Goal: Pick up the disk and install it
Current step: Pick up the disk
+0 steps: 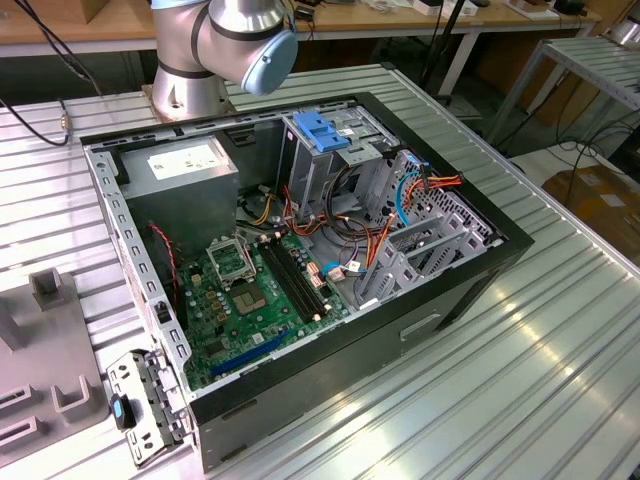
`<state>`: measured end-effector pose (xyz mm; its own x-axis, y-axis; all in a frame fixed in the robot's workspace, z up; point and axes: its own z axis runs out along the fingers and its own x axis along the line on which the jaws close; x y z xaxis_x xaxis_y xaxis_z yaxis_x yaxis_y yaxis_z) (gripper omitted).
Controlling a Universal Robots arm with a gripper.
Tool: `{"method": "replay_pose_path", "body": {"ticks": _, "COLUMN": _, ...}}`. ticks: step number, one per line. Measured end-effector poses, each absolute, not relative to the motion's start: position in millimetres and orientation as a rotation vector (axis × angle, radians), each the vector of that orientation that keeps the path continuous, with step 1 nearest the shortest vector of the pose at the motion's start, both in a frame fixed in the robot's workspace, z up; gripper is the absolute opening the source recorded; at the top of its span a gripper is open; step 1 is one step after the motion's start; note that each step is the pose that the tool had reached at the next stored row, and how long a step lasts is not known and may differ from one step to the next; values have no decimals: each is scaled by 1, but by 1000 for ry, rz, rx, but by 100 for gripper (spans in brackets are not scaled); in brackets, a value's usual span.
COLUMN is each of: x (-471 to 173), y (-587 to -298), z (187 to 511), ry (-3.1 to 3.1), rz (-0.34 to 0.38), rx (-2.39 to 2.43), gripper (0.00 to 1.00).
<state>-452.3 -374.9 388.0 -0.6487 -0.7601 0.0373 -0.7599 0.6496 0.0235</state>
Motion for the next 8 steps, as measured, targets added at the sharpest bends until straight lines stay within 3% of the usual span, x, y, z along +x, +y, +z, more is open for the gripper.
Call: {"method": "replay_pose_path", "body": {"ticks": 8, "x": -452, "y": -375, "z": 388, "ry": -2790, "rz": -8, "rx": 1346, "gripper": 11}}
